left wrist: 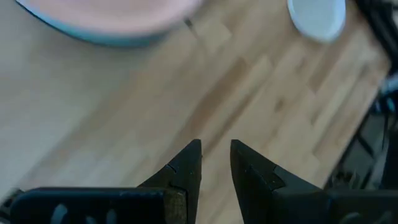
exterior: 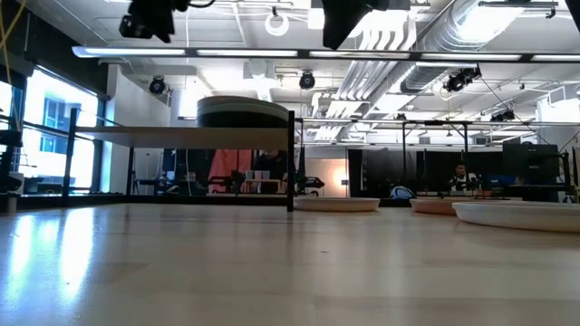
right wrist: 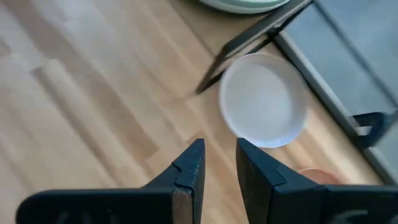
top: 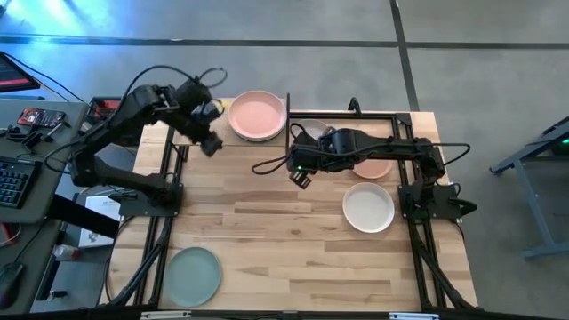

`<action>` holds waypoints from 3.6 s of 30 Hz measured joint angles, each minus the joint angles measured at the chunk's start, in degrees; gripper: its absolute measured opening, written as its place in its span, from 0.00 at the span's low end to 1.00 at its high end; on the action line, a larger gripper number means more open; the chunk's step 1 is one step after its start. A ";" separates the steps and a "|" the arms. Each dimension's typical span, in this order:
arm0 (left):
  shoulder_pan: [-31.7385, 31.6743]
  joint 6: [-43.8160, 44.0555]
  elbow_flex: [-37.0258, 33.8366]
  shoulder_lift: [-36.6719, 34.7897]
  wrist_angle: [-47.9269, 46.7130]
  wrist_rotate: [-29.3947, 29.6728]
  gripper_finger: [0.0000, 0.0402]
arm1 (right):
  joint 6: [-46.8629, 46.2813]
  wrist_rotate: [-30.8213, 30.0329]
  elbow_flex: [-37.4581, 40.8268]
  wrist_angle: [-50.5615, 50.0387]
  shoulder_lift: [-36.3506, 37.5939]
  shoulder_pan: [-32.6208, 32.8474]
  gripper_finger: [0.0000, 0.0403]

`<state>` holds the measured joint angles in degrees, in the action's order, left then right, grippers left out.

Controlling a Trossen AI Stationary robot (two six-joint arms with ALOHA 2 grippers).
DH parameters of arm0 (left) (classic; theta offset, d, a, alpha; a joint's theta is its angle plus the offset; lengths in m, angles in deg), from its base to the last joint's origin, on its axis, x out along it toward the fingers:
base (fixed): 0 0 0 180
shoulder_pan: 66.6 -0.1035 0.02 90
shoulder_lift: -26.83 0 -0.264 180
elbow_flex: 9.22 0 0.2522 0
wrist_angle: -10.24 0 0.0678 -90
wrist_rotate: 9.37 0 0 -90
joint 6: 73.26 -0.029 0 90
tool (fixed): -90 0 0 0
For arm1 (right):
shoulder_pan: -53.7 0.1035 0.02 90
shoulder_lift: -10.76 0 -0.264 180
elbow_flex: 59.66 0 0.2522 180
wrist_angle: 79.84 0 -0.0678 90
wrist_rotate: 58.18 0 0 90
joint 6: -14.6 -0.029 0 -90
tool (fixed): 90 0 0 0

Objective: Place and stack plates onto a shelf
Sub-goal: Put the bottom white plate on the shelf

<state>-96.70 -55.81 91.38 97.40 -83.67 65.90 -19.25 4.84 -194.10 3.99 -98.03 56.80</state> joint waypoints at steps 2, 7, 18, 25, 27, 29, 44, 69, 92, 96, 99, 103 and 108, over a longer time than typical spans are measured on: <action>2.84 1.18 -1.01 -0.89 -0.59 0.12 0.18 | -1.55 1.80 0.23 1.22 0.00 0.30 0.17; 9.20 4.01 -4.36 -2.94 -0.03 0.24 0.18 | -6.13 4.95 0.75 2.08 -0.18 1.49 0.17; 20.56 7.81 -12.42 -5.01 0.81 0.39 0.18 | -16.92 6.95 0.76 3.13 -2.56 6.31 0.17; 27.36 11.69 -17.46 -5.20 1.93 3.27 0.18 | -20.82 7.62 0.76 3.52 -4.54 9.56 0.17; 28.94 12.64 -18.54 -5.23 2.25 3.48 0.18 | -22.69 8.07 0.76 3.75 -5.23 10.58 0.17; 30.57 13.99 -19.96 -5.31 3.32 3.49 0.18 | -24.28 8.35 0.76 3.84 -6.07 11.65 0.18; 41.58 23.97 -27.27 -5.23 16.23 3.62 0.18 | -36.34 8.41 0.74 2.57 -12.13 19.40 0.32; 51.98 34.05 -34.76 -5.23 32.00 8.32 0.18 | -50.27 17.45 16.53 -7.64 -17.11 25.22 0.32; 51.97 34.46 -34.76 -5.23 32.04 11.06 0.18 | -49.71 20.58 30.04 -7.13 -17.11 24.91 0.32; 51.97 34.44 -34.76 -5.23 32.04 11.06 0.18 | -47.78 21.01 32.10 -3.84 -17.11 23.89 0.32; 51.97 34.44 -34.76 -5.23 32.04 11.06 0.18 | -47.21 21.04 33.21 -2.76 -17.11 23.33 0.32; 51.97 34.44 -34.76 -5.23 32.04 11.06 0.18 | -47.12 21.03 34.90 -2.62 -17.11 22.55 0.32; 51.97 34.44 -34.76 -5.23 32.04 11.06 0.18 | -46.87 21.57 36.88 0.55 -16.86 21.96 0.32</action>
<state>-44.73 -21.36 56.62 92.17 -51.62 76.95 -66.12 26.41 -157.22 4.54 -114.89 78.76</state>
